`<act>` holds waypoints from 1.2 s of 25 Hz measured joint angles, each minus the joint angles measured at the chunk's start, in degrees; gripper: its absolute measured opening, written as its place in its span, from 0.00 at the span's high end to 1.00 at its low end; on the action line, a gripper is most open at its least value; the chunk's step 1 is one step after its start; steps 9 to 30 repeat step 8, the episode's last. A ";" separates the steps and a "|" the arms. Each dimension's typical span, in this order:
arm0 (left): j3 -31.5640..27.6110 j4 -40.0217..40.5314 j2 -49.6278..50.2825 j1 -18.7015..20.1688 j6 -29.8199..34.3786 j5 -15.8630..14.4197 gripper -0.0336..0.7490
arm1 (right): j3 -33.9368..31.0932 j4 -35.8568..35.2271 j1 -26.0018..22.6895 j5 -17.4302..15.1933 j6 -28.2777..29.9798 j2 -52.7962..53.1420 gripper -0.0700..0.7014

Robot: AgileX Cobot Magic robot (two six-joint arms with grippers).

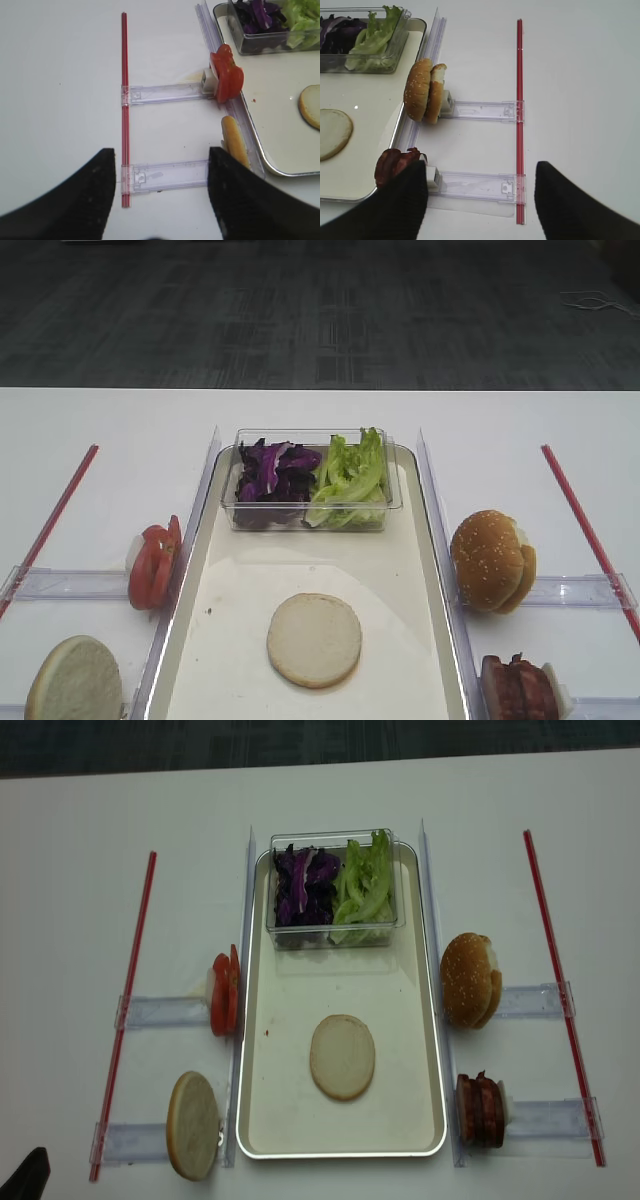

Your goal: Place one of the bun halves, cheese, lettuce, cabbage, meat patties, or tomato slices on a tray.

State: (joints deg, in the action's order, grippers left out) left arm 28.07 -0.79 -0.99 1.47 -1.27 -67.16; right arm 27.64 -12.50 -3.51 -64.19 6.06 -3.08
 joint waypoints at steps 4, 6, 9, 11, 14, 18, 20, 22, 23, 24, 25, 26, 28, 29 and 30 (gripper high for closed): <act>0.00 0.00 0.00 0.00 0.00 0.00 0.42 | 0.00 0.00 0.00 0.00 0.00 0.00 0.30; 0.00 0.00 0.00 0.00 0.00 0.00 0.42 | 0.00 0.00 0.00 0.00 0.00 0.00 0.30; 0.00 0.00 0.00 0.00 0.00 0.00 0.42 | 0.00 0.00 0.00 0.00 0.00 0.00 0.30; 0.00 0.00 0.00 0.00 0.00 0.00 0.42 | 0.00 0.00 0.00 0.00 0.00 0.00 0.30; 0.00 0.00 0.00 0.00 0.00 0.00 0.42 | 0.00 0.00 0.00 0.00 0.00 0.00 0.30; 0.00 0.00 0.00 0.00 0.00 0.00 0.42 | 0.00 0.00 0.00 0.00 0.00 0.00 0.30; 0.00 0.00 0.00 0.00 0.00 0.00 0.42 | 0.00 0.00 0.00 0.00 0.00 0.00 0.30; 0.00 0.00 0.00 0.00 0.00 0.00 0.42 | 0.00 0.00 0.00 0.00 0.00 0.00 0.30; 0.00 0.00 0.00 0.00 0.00 0.00 0.42 | 0.00 0.00 0.00 0.00 0.00 0.00 0.30; 0.00 0.00 0.00 0.00 0.00 0.00 0.42 | 0.00 0.00 0.00 0.00 0.00 0.00 0.30; 0.00 0.00 0.00 0.00 0.00 0.00 0.42 | 0.00 0.00 0.00 0.00 0.00 0.00 0.30; 0.00 0.00 0.00 0.00 0.00 0.00 0.42 | 0.00 0.00 0.00 0.00 0.00 0.00 0.30; 0.00 0.00 0.00 0.00 0.00 0.00 0.42 | 0.00 0.00 0.00 0.00 0.00 0.00 0.30; 0.00 0.00 0.00 0.00 0.00 0.00 0.42 | 0.00 0.00 0.00 0.00 0.00 0.00 0.30; 0.00 0.00 0.00 0.00 0.00 0.00 0.42 | 0.00 0.00 0.00 0.00 0.00 0.00 0.30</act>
